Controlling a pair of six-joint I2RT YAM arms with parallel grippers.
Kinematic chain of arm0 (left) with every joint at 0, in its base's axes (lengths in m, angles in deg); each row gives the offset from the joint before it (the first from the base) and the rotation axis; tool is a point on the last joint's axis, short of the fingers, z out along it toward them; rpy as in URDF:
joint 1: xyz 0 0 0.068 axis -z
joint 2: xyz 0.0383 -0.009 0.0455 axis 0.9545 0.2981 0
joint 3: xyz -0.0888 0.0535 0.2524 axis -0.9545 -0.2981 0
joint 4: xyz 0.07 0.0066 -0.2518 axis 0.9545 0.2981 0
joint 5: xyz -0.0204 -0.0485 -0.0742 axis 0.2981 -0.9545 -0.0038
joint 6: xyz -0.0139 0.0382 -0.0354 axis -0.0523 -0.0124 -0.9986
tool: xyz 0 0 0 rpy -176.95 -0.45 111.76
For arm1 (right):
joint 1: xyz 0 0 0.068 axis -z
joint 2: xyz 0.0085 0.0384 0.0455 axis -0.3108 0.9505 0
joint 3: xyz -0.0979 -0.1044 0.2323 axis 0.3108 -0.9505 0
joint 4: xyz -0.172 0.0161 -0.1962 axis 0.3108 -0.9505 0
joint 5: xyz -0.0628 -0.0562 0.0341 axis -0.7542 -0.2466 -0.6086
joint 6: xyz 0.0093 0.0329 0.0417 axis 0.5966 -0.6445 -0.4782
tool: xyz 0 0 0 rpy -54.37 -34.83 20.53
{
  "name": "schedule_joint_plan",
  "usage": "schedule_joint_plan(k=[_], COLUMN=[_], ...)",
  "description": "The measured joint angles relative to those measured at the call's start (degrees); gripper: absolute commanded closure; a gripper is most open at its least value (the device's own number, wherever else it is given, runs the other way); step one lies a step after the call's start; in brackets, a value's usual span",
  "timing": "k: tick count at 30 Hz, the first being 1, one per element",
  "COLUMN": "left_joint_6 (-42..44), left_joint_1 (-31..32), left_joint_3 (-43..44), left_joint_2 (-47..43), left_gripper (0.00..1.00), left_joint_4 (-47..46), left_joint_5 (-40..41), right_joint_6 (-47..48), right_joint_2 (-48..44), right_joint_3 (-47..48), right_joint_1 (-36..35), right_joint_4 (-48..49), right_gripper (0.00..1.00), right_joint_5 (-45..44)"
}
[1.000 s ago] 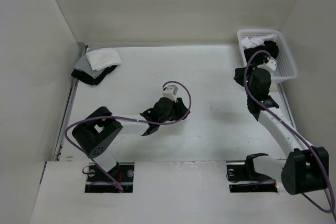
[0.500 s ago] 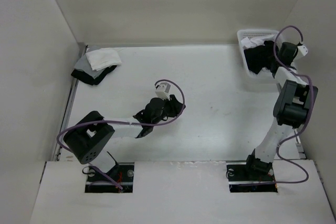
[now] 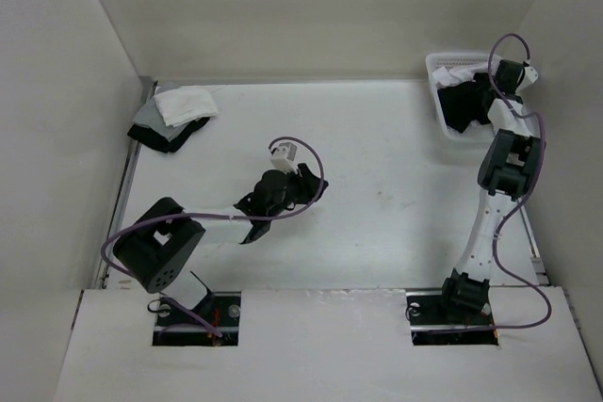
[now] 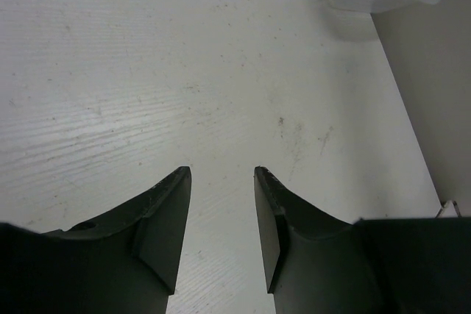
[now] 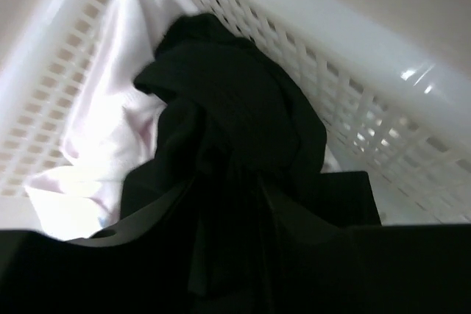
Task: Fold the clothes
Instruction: Grab the tank top from the pile, then move the tank top to the center of the board
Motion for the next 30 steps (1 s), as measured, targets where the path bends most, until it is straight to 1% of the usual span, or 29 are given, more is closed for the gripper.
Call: schedule_joint_plan(k=[1, 2, 3, 6, 8, 9, 10, 11, 12, 15, 16, 17, 19, 21, 22, 23, 25, 27, 30], left_joint_6=[-0.28, -0.5, -0.7, -1.2, -1.44, -1.46, -1.53, -1.6, -1.66, -1.64, -1.64, -1.66, -1.79, -1.97, -2.25, -2.51, -3.1, -4.11, -5.31], left_joint_1=[-0.55, -0.96, -1.31, -2.14, -2.16, -2.16, -2.16, -2.16, -2.16, -2.23, -2.43, -2.56, -3.15, -4.11, -4.94, -5.64, -6.91, -9.09, -12.28], left_joint_3=[0.0, 0.0, 0.0, -0.02, -0.02, -0.02, -0.04, -0.04, -0.04, -0.04, -0.11, -0.17, -0.55, -1.18, -1.75, -2.32, -3.34, -4.59, -6.03], left_joint_2=[0.04, 0.07, 0.09, 0.28, 0.74, 0.9, 0.98, 1.11, 1.18, 1.18, 1.16, 1.16, 1.07, 0.74, 0.28, -0.28, -1.97, -5.16, -11.04], left_gripper=[0.61, 0.61, 0.61, 0.61, 0.61, 0.62, 0.62, 0.62, 0.62, 0.62, 0.62, 0.62, 0.62, 0.62, 0.62, 0.62, 0.62, 0.62, 0.62], left_joint_4=[-0.11, -0.26, -0.33, -0.61, -0.79, -0.79, -0.79, -0.83, -0.83, -0.96, -1.03, -1.14, -1.25, -1.33, -1.36, -1.36, -1.27, -0.96, -0.37], left_joint_5=[-0.17, -0.35, -0.5, -0.9, -1.11, -1.25, -1.33, -1.36, -1.49, -1.55, -1.53, -1.55, -1.66, -1.62, -1.57, -1.62, -1.6, -1.64, -1.33], right_joint_6=[0.02, -0.04, -0.02, -0.35, -0.5, -0.74, -0.96, -1.36, -1.75, -2.21, -2.56, -2.82, -3.32, -3.93, -4.13, -4.42, -4.66, -4.72, -4.04], right_joint_2=[0.52, 1.33, 1.79, 1.81, 0.85, -0.76, -4.5, -8.02, -14.12, -24.96, -31.3, -33.9, -44.28, -55.08, -58.55, -63.89, -70.25, -77.24, -84.98], right_joint_3=[0.81, 2.19, 3.04, 2.86, 0.26, -2.67, -10.34, -16.26, -23.39, -30.14, -33.09, -34.58, -39.08, -43.58, -45.27, -47.54, -49.86, -51.76, -52.89], right_joint_1=[-0.09, -0.17, -0.22, -0.24, -0.24, -0.26, -0.33, -0.39, -0.57, -1.53, -2.62, -3.13, -5.68, -9.53, -11.04, -13.62, -17.44, -23.87, -34.53], right_joint_4=[-0.9, -1.95, -2.64, -2.71, -0.63, 1.64, 5.9, 6.93, 9.01, 12.15, 14.51, 15.63, 19.34, 23.67, 24.87, 25.99, 26.77, 25.77, 23.63], right_gripper=[0.8, 0.93, 0.99, 1.0, 1.0, 1.0, 1.0, 1.0, 1.0, 1.0, 1.0, 1.0, 1.0, 1.0, 1.0, 1.0, 0.99, 0.99, 0.99], right_joint_5=[-0.02, -0.07, -0.04, 0.2, 0.42, 0.48, 0.61, 0.61, 0.61, 0.61, 0.63, 0.61, 0.68, 1.22, 1.57, 2.32, 3.67, 4.96, 7.28])
